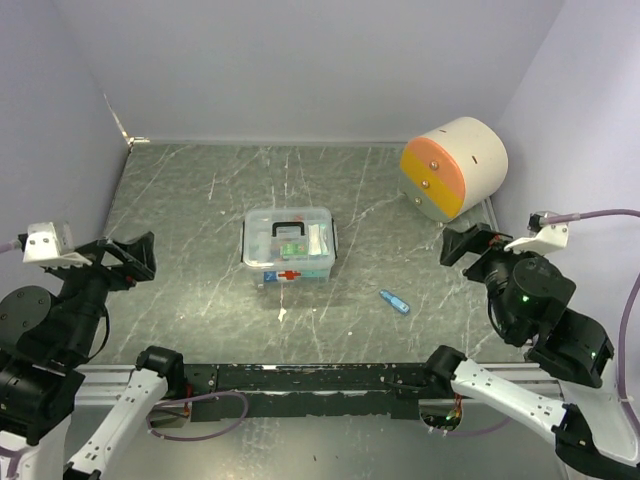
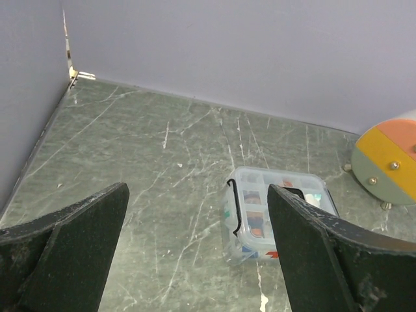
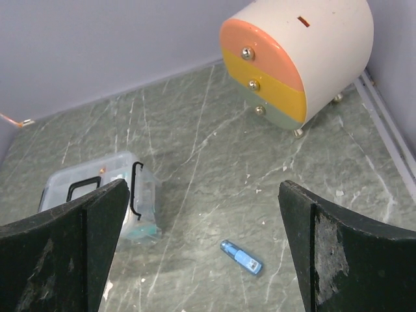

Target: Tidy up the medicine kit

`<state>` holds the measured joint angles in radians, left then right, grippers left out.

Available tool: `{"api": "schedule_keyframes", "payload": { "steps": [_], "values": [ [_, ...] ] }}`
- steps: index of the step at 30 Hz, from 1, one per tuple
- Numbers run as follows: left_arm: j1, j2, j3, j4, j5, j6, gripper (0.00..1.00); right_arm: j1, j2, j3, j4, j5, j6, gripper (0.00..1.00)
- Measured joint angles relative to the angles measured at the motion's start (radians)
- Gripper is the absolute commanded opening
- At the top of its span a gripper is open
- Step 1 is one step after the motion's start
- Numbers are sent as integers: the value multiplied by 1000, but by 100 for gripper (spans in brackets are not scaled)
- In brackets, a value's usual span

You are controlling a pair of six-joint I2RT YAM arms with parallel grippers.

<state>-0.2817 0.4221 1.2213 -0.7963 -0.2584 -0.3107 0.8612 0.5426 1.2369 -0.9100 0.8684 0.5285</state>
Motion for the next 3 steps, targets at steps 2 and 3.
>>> {"api": "schedule_keyframes", "payload": {
  "steps": [2,3],
  "values": [
    [0,-2,0,-5,-6,0,99,0,-2,0,1,0,-13,100],
    [0,-2,0,-6,-8,0,99,0,-3,-2,3,0,-17,100]
  ]
}}
